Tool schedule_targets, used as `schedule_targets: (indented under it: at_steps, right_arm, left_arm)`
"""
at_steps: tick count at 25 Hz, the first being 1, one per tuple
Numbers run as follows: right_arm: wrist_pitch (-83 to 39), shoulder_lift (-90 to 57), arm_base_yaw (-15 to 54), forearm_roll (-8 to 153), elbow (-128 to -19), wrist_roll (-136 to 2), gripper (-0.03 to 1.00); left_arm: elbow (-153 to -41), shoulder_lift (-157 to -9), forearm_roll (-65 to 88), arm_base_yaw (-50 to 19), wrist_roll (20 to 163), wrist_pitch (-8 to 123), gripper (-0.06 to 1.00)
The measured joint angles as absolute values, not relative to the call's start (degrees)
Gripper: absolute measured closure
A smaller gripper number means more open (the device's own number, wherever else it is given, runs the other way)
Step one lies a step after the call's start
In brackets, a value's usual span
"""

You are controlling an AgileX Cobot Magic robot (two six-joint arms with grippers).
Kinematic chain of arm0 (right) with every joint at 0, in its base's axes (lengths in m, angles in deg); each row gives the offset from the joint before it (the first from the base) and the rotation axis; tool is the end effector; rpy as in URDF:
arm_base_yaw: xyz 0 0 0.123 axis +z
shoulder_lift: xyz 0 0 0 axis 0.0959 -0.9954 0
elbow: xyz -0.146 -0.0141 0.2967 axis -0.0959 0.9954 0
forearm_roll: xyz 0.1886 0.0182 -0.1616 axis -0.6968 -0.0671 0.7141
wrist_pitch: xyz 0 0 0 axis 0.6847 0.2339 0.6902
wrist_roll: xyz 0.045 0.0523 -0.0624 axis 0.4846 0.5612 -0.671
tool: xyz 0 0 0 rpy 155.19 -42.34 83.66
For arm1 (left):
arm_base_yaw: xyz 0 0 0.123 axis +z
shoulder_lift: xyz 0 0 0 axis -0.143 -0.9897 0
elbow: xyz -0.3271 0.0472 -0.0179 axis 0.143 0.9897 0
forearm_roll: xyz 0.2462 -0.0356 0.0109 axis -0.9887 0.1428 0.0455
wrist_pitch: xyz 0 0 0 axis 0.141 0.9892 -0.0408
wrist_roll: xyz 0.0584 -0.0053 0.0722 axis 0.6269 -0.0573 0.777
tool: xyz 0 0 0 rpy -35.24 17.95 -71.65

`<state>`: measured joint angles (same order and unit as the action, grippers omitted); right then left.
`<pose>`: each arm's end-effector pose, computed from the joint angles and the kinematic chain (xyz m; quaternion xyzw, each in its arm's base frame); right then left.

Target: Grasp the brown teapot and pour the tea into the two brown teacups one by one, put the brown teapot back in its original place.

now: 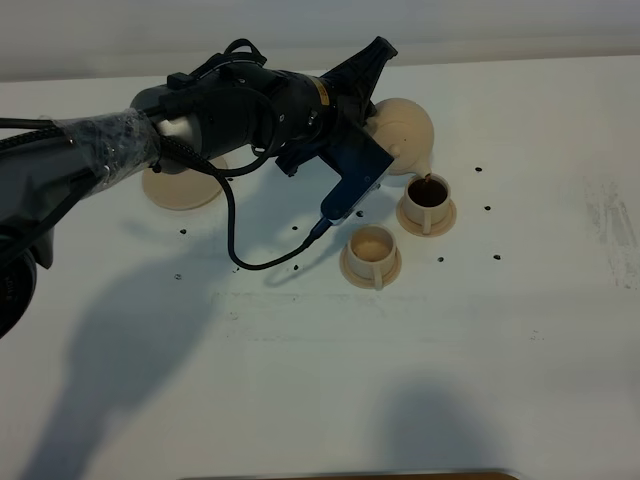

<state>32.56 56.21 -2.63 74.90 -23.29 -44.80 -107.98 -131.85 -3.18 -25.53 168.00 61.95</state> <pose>-0.0547 0.0052 0.2768 -0.0322 0.8642 0.0559 0.4991 0.4286 -0.2862 0.2373 0.8463 0.2624 0.2928 0.3593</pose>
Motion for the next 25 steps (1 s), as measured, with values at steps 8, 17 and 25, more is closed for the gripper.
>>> schedule_targets:
  at_steps: [8, 17, 25]
  right_arm:
    - [32.6, 56.2, -2.6, 74.9, -23.3, -44.8, 0.53]
    - [32.6, 56.2, -2.6, 74.9, -23.3, -44.8, 0.53]
    - [32.6, 56.2, -2.6, 74.9, -23.3, -44.8, 0.53]
  left_arm:
    - [-108.0, -131.9, -3.2, -25.5, 166.8, 62.7, 0.78]
    - [-108.0, -131.9, -3.2, -25.5, 161.7, 63.2, 0.78]
    - [-108.0, -131.8, -3.2, -25.5, 156.4, 63.8, 0.78]
